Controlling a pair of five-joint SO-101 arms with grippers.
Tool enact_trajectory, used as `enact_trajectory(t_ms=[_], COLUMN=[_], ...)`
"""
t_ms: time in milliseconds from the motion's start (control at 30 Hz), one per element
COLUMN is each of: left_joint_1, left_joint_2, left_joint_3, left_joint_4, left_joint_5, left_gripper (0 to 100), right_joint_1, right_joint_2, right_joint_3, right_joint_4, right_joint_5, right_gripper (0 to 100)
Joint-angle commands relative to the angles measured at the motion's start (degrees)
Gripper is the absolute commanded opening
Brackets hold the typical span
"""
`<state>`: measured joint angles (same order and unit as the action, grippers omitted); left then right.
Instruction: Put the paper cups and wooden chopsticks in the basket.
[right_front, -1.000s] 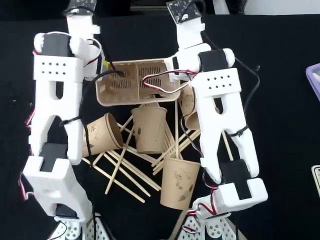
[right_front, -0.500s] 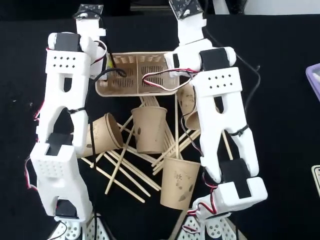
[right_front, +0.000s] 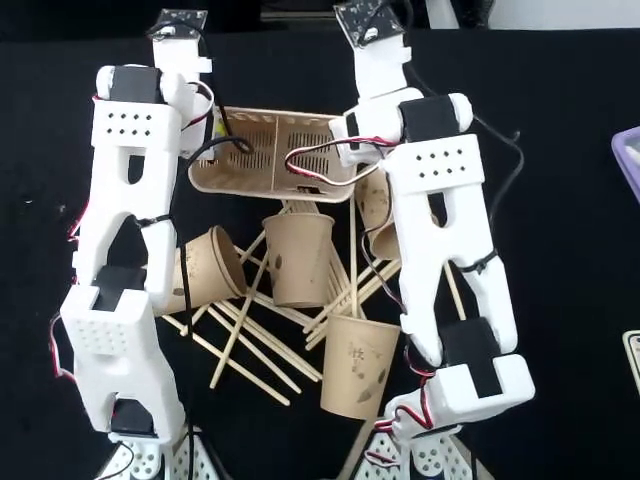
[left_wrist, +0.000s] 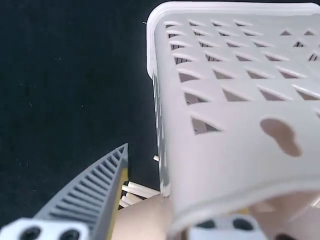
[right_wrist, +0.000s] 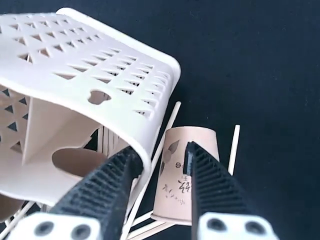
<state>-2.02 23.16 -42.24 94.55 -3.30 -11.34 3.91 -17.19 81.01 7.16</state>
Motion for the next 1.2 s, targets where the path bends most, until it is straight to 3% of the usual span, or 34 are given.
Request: enact_trajectory(t_ms=[0, 67, 167, 467, 900, 1167], left_joint_1=[-0.66, -0.66, -0.75, -1.27, 0.31, 0.31], left_joint_2=[-0.44, -0.7, -0.88, -3.69, -27.69, -29.01], left_joint_3=[-2.95, -2.95, -2.95, -4.18, 23.52, 24.04], left_joint_4=[-0.09, 0.0, 1.85, 6.51, 6.51, -0.18], left_joint_5=[0.53, 0.62, 0.79, 0.62, -1.05, -1.23], left_gripper=[11, 2, 4, 3, 3, 5], right_joint_1=[-2.37, -3.43, -3.16, 2.99, 2.64, 2.81], right_joint_2=[-0.66, -0.48, -0.84, -2.07, -12.97, -16.66], right_joint_3=[0.4, 1.8, 4.35, 3.56, 5.67, 17.01], right_joint_4=[0.88, 1.14, -1.32, -3.96, 3.43, -9.76], right_joint_5=[-0.09, 0.0, -0.09, -0.26, 0.0, 0.0], right_gripper=[14.7, 13.7, 0.6, 1.1, 1.1, 1.1])
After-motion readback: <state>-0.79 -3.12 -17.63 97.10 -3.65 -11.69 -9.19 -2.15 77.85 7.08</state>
